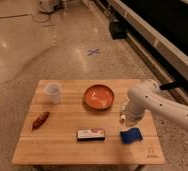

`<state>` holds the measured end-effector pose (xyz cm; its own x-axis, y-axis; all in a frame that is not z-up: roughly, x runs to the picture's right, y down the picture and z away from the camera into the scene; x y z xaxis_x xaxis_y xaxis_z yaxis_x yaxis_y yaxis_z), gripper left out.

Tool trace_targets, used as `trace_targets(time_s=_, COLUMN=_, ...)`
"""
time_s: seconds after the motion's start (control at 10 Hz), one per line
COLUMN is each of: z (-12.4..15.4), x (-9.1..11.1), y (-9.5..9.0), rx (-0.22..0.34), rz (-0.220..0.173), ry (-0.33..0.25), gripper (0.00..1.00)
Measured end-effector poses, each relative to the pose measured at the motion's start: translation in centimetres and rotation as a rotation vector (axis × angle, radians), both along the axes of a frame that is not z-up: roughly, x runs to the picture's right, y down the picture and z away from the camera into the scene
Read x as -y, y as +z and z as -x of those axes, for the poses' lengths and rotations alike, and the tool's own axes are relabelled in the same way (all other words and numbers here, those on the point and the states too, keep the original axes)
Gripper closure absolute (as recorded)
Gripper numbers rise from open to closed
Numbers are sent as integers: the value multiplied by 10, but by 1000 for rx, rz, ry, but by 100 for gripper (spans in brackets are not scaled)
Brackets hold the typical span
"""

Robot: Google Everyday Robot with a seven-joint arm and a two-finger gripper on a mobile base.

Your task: Push the eraser across the table

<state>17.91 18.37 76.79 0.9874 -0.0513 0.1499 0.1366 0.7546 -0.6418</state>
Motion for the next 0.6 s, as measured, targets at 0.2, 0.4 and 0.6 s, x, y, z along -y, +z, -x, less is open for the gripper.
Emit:
trace_targets(time_s=0.2, z=11, x=-11, y=10, rx=19, rz=16, ry=-9, gripper=100)
trace_targets(time_s=0.4, z=21, x=-26, y=23, rx=39, rz=27, ry=-19, gripper=100)
trace_targets(time_s=0.6, z=29, x=-35, y=31, rx=52, rz=27, ry=-30, gripper=100)
